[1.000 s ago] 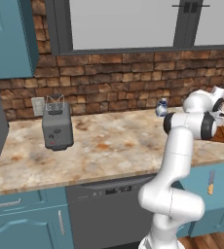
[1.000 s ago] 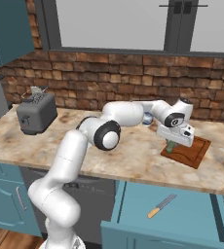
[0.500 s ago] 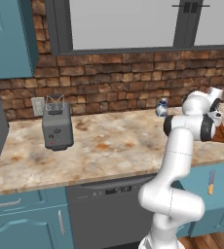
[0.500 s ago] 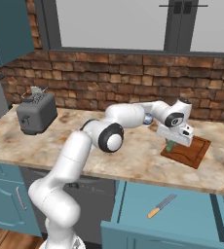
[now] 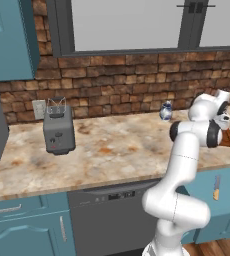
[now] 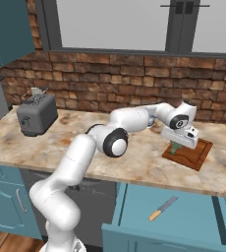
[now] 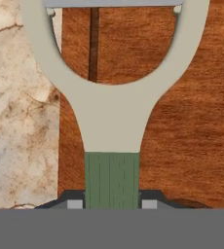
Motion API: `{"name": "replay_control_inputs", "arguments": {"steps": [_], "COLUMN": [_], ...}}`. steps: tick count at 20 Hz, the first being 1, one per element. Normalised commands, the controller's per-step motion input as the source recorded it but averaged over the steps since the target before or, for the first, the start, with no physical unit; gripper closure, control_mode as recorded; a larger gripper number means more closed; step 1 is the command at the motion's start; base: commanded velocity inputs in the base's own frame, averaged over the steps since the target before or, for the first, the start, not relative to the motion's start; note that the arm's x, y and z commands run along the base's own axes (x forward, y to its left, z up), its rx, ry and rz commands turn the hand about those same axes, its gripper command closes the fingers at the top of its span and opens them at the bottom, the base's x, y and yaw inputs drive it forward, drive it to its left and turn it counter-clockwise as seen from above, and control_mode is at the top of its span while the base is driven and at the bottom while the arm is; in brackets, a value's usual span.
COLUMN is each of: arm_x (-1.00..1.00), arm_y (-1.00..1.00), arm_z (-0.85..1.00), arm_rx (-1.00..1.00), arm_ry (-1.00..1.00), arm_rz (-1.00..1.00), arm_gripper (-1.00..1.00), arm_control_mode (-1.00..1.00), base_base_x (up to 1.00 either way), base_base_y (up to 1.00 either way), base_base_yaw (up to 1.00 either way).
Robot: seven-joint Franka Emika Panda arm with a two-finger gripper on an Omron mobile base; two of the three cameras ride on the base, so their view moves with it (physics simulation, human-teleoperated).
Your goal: Open the drawer on the right and place the cutting tools on the cutting board.
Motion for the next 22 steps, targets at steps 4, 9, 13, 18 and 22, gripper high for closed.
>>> {"name": "replay_control_inputs", "arguments": {"steps": [4,9,13,18,22], "arm_x": [0.00,0.00,0.00,-0.07,-0.82], "arm_y": [0.00,0.00,0.00,0.02,0.16], "arm_z": [0.00,0.00,0.00,0.00,0.00], "arm_rx": [0.00,0.00,0.00,0.00,0.00], "arm_ry": [0.00,0.00,0.00,0.00,0.00], "arm_rz": [0.00,0.00,0.00,0.00,0.00], "arm_gripper": [1.00,-1.00,-1.00,-1.00,-1.00], "arm_control_mode": [-1.00,-1.00,-1.00,-1.00,-1.00], "base_base_x": [0.00,0.00,0.00,0.00,0.00], "base_base_y": [0.00,0.00,0.00,0.00,0.00], "base_base_yaw": [0.00,0.00,0.00,0.00,0.00]}}
